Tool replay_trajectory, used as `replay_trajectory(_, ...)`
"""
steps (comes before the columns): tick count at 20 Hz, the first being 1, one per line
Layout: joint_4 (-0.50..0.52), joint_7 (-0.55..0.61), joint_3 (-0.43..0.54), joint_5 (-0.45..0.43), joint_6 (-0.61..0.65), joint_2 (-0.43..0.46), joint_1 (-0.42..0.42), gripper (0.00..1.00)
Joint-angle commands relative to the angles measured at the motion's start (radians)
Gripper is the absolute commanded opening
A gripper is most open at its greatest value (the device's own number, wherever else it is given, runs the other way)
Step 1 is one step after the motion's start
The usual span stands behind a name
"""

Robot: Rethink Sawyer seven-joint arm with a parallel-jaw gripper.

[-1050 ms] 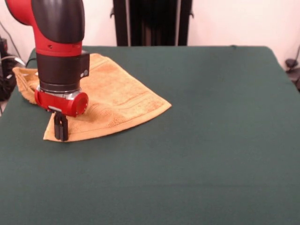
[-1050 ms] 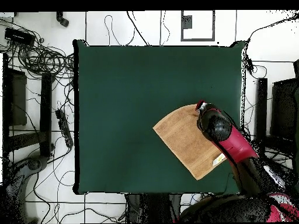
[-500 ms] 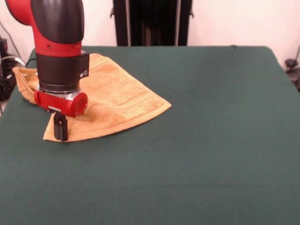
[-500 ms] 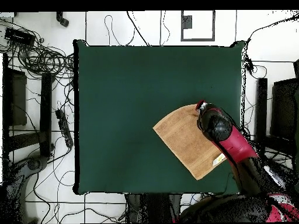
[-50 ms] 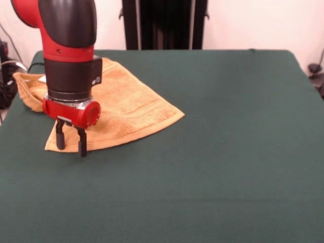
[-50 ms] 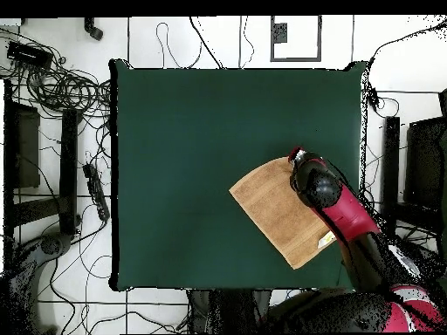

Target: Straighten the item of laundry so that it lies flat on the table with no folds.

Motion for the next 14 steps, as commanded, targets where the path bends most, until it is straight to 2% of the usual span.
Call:
replay_trajectory(1,0.135,0.321,0.007,0.091,0.056,0.015,0.065,1.00)
replay_trajectory(14,0.244,0.312,-0.002,0.129,0.102,-0.076,0.066,1.00)
